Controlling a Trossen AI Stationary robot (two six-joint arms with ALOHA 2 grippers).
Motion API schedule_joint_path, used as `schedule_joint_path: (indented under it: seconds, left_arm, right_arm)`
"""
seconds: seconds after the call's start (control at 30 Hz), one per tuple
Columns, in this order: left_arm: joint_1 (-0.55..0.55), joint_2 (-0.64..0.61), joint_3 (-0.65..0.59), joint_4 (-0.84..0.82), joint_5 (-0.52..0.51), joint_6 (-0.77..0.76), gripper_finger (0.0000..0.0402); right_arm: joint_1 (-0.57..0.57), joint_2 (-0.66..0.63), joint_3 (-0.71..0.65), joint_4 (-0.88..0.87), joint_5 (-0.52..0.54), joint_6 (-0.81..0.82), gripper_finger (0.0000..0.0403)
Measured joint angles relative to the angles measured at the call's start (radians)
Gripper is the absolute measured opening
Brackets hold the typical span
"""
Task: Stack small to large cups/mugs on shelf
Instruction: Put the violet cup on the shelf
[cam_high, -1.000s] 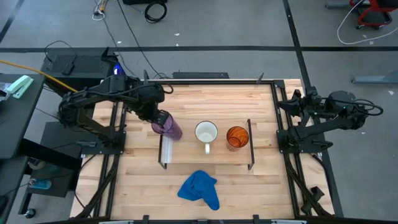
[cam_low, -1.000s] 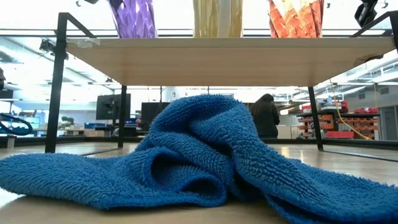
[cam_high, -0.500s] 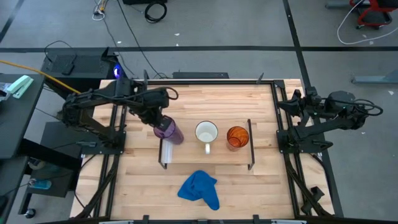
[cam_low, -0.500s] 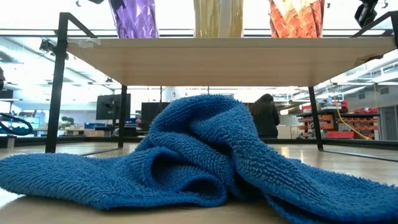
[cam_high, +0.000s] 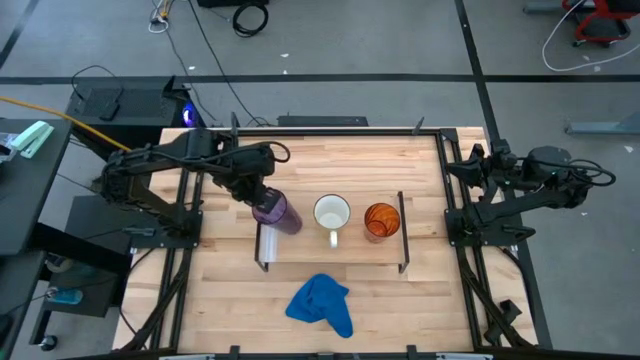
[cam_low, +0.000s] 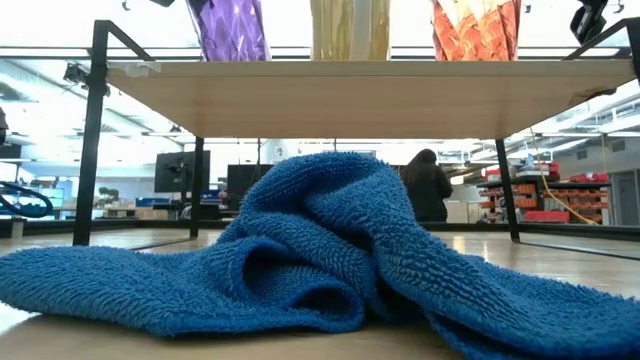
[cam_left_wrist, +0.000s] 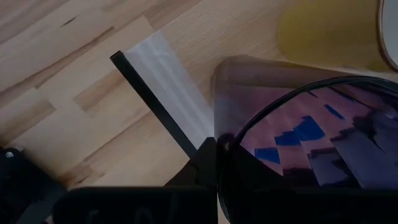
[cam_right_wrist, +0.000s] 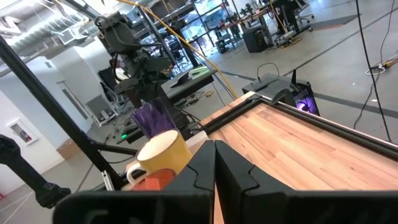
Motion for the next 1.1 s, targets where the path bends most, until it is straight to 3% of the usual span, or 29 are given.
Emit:
schedule_joint_path:
  seconds: [0.6,0.87,1.1]
  left_arm:
    - [0.000,-0.001,0.000,0.007,0.021,0.024,0.0017]
    - [0.000,-0.002,0.000,0.038,0.024,0.026,0.0041]
    - [0.000,-0.002,0.000,0.039,0.024,0.027,0.0032]
  right_arm:
    - [0.000,0.000,0.000,0.000,0.000,0.000,0.0010]
    - [0.000,0.000,0.000,0.000,0.000,0.000,0.0010]
    - [0.000,0.000,0.000,0.000,0.000,0.000,0.0010]
